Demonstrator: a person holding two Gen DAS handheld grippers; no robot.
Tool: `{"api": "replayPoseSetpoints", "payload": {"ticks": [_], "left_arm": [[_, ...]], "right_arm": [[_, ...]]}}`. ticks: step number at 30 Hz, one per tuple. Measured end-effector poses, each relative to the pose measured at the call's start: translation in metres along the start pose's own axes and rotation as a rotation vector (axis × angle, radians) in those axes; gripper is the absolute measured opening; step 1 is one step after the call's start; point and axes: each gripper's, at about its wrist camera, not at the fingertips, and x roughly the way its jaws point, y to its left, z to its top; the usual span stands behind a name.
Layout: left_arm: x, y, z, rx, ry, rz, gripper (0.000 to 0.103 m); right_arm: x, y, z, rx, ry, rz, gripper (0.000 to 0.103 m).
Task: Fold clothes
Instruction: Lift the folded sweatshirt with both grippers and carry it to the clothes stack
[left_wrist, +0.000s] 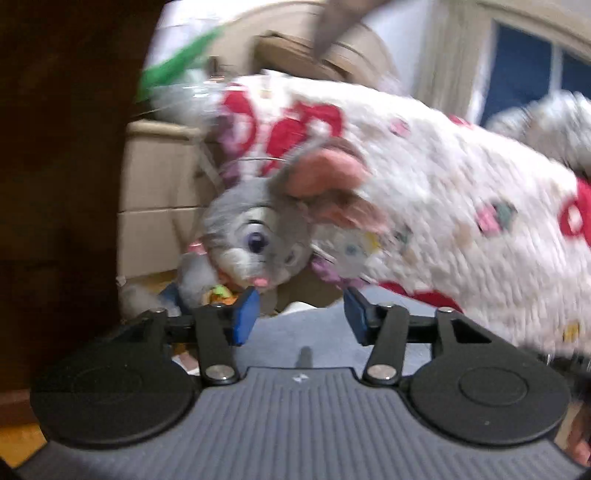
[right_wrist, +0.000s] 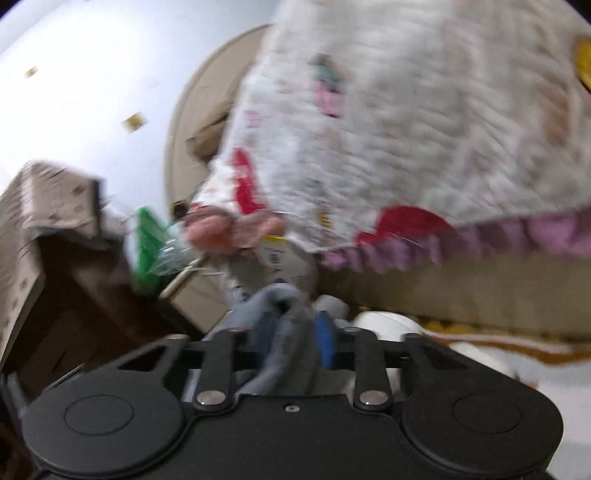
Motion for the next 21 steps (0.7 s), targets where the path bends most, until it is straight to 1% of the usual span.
{"api": "replayPoseSetpoints", "payload": {"ticks": [2,5,7,8,10,11,12,14,15,16,17,18,20,21], "left_arm": [[0.017,-0.011,-0.001,0.063,0.055,0.002,0.047],[0.039,-0.024,-0.019,0.162,0.139,0.047,0.047],[0.053,-0.032,-0.031,0.228,0.195,0.076,0.047],[0.059,-0.036,-0.037,0.255,0.217,0.090,0.047],[0.057,-0.038,-0.039,0.249,0.207,0.091,0.047],[0.057,-0.037,-0.036,0.240,0.215,0.086,0.047],[0.057,-0.036,-0.034,0.231,0.222,0.081,0.047],[0.052,-0.036,-0.029,0.222,0.223,0.083,0.047],[0.046,-0.038,-0.028,0.226,0.217,0.088,0.048],[0.038,-0.042,-0.029,0.256,0.202,0.092,0.050],[0.029,-0.047,-0.031,0.285,0.186,0.097,0.054],[0.021,-0.051,-0.033,0.308,0.175,0.103,0.061],[0.006,-0.052,-0.039,0.274,0.192,0.135,0.068],[-0.002,-0.052,-0.043,0.249,0.201,0.150,0.068]], "right_arm": [[0.002,0.022,0.001,-0.137,-0.007,-0.015,0.029],[0.019,0.052,-0.003,-0.326,0.029,-0.040,0.029],[0.039,0.061,-0.008,-0.399,0.042,-0.124,0.027],[0.047,0.059,-0.009,-0.411,0.049,-0.147,0.026],[0.060,0.051,-0.011,-0.408,0.059,-0.167,0.020],[0.063,0.046,-0.012,-0.394,0.054,-0.185,0.011],[0.067,0.041,-0.012,-0.381,0.049,-0.203,0.005],[0.062,0.028,-0.010,-0.243,0.017,-0.194,0.001],[0.058,0.026,-0.010,-0.224,0.013,-0.195,0.000],[0.054,0.028,-0.012,-0.236,0.015,-0.204,0.000],[0.050,0.029,-0.013,-0.248,0.017,-0.214,0.000],[0.047,0.030,-0.015,-0.259,0.020,-0.224,0.000],[0.039,0.033,-0.018,-0.292,0.027,-0.243,0.001],[0.037,0.036,-0.019,-0.317,0.035,-0.252,0.003]]}}
